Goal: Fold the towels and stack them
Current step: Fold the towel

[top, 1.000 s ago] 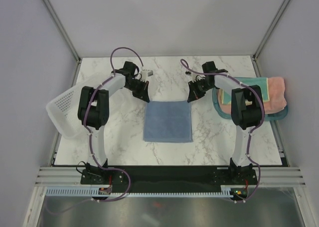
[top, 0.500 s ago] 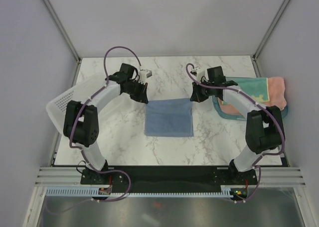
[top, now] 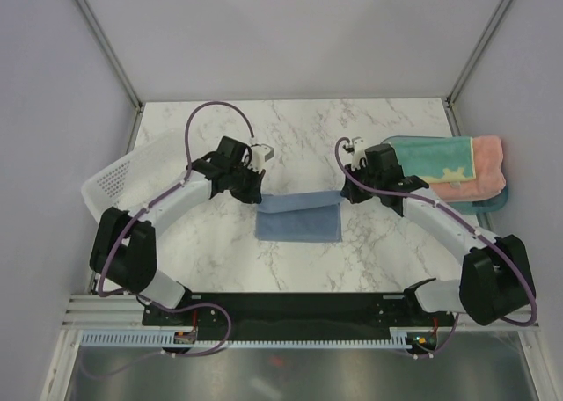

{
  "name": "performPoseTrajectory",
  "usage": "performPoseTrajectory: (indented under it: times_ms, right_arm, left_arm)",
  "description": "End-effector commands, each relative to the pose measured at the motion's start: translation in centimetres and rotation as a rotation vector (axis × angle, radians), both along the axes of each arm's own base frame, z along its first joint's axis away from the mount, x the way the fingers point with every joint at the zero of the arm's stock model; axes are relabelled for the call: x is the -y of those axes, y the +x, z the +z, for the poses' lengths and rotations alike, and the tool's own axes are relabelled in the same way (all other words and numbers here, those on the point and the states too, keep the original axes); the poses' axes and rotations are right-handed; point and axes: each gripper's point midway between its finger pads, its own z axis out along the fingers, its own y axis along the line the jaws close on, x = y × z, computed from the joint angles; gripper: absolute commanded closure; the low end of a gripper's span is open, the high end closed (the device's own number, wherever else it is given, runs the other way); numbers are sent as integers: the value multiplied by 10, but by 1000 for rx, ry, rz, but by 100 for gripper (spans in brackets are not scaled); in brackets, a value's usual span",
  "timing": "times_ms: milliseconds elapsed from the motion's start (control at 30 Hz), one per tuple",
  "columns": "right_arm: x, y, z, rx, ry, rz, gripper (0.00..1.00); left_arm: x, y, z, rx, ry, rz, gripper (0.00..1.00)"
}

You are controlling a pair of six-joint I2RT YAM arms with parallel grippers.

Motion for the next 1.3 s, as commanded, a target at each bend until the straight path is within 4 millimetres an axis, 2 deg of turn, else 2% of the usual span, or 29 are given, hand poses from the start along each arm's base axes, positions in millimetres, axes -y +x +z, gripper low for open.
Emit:
performPoseTrajectory:
  times_ms: [0,100,233,300,400,533,800,1100,1267]
  right_arm:
    - [12,-9,2,-11,16,-118,100]
    - [4,-22,-5,-48,41,-111,100]
    - [8,-38,-21,-92,49,-144,100]
    - [4,-44,-21,-104,71,-142,100]
    - [-4,-55,-23,-119,108,-108,100]
    - [-7,-71,-37,-145,107,-85,100]
    - [-17,-79,-28,-143,171,-87,100]
    - [-13,-87,-53,-198,150,-128,99]
    - [-7,-86,-55,-193,136,-160,96]
  left_arm:
    - [0,-5,12,60,0,49,98]
    - [1,-17,6,57,25,33,98]
    - [1,-31,-3,23,53,48,98]
    - [1,-40,-11,-2,79,37,98]
    - [-2,-47,-17,-18,105,39,98]
    - [-4,-51,-18,-27,112,50,98]
    - [-6,-62,-30,-75,141,48,98]
    - [4,-75,-39,-161,125,9,97]
    - [9,-82,-42,-203,114,-13,93]
